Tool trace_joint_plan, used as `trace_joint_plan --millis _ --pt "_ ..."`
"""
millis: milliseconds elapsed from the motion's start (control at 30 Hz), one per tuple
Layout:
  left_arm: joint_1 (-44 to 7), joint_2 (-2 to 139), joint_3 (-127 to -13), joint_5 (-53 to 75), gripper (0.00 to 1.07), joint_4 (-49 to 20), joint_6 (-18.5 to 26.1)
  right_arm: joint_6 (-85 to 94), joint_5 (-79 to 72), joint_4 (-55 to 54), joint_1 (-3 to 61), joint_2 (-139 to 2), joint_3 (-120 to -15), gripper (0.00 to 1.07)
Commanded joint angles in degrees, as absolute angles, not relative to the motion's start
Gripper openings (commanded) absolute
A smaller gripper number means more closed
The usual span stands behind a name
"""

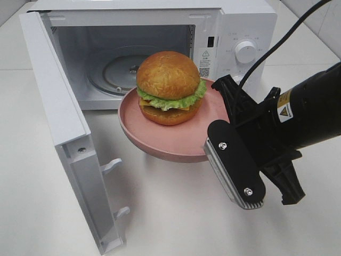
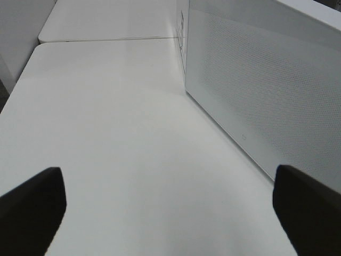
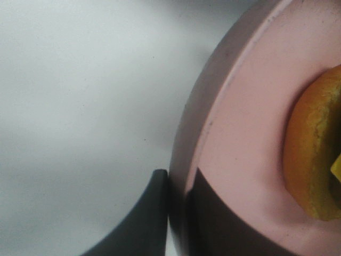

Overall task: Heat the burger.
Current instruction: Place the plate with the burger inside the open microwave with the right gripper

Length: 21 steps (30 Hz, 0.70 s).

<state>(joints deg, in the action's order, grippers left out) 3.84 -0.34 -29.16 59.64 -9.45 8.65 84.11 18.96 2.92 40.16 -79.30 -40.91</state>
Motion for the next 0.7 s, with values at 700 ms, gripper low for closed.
trace_joint_plan --millis 700 --pt "3.78 -1.26 -29.05 59.36 0.98 -9.8 8.59 84.97 13.69 2.98 39.99 -85.03 -46.93 0.0"
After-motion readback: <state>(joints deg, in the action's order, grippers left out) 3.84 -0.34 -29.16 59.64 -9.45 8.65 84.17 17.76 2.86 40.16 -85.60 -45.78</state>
